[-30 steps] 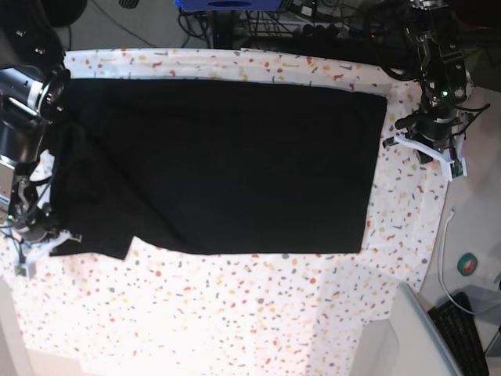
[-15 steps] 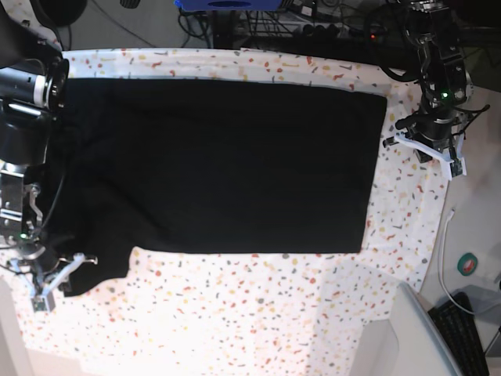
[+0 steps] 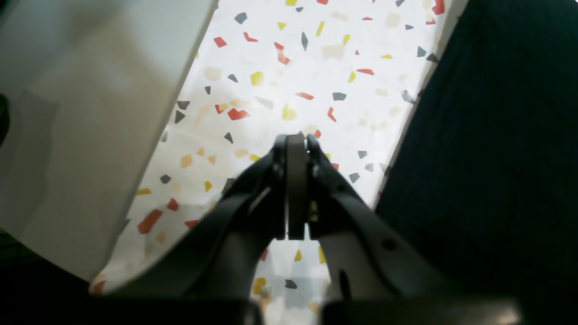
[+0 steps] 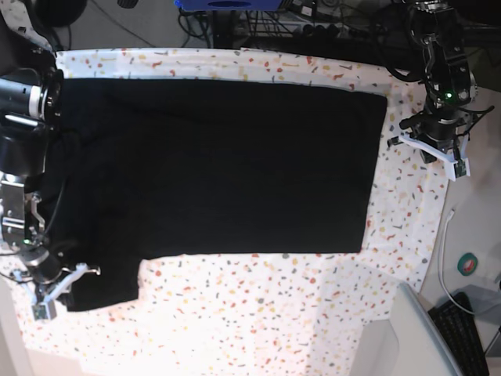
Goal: Layout the t-shirt on the table in an organized manner, then fold the t-shirt properly
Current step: 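Move the left gripper down to grasp the shirt hem corner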
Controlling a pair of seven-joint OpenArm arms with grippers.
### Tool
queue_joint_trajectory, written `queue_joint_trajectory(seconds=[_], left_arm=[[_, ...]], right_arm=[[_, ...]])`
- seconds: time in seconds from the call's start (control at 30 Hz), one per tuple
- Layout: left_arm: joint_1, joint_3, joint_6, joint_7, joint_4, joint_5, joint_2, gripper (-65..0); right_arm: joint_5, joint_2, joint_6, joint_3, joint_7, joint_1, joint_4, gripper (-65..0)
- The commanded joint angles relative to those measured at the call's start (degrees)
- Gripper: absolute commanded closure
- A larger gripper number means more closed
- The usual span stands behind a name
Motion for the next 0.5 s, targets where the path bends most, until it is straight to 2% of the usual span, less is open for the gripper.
queue_joint_trajectory(seconds=[0.0, 0.07, 0.17, 0.37, 0.43, 0.47], left_arm=[[-0.52, -0.28, 0.01, -1.26, 0.96, 0.01, -0.61, 0.0], [-2.36, 0.16, 0.01, 0.94, 0.96, -0.43, -0.61, 0.0], [-8.78, 1.56, 0.01, 7.89, -0.36, 0.01, -0.61, 0.0], [-25.04, 3.15, 0.01, 11.76, -12.31, 0.01, -0.79, -53.2], [-30.76, 6.58, 0.01, 12.55, -20.31, -0.17, -2.20, -65.0], [-33.75, 9.04, 0.01, 12.37, -25.68, -0.52, -2.72, -65.0]], right_arm=[[0.49, 0.94, -0.17, 0.09, 1.90, 1.86, 0.99, 0.0], [0.49, 0.94, -0.17, 0.09, 1.90, 1.69, 0.99, 0.0], [0.49, 0.94, -0.17, 0.09, 1.99, 0.63, 1.25, 0.0], [0.49, 0.94, -0.17, 0.35, 1.90, -1.48, 1.52, 0.0], [0.49, 1.12, -0.17, 0.44, 1.81, -1.83, 1.52, 0.0], [0.49, 1.12, -0.17, 0.44, 1.81, -1.83, 1.52, 0.0]])
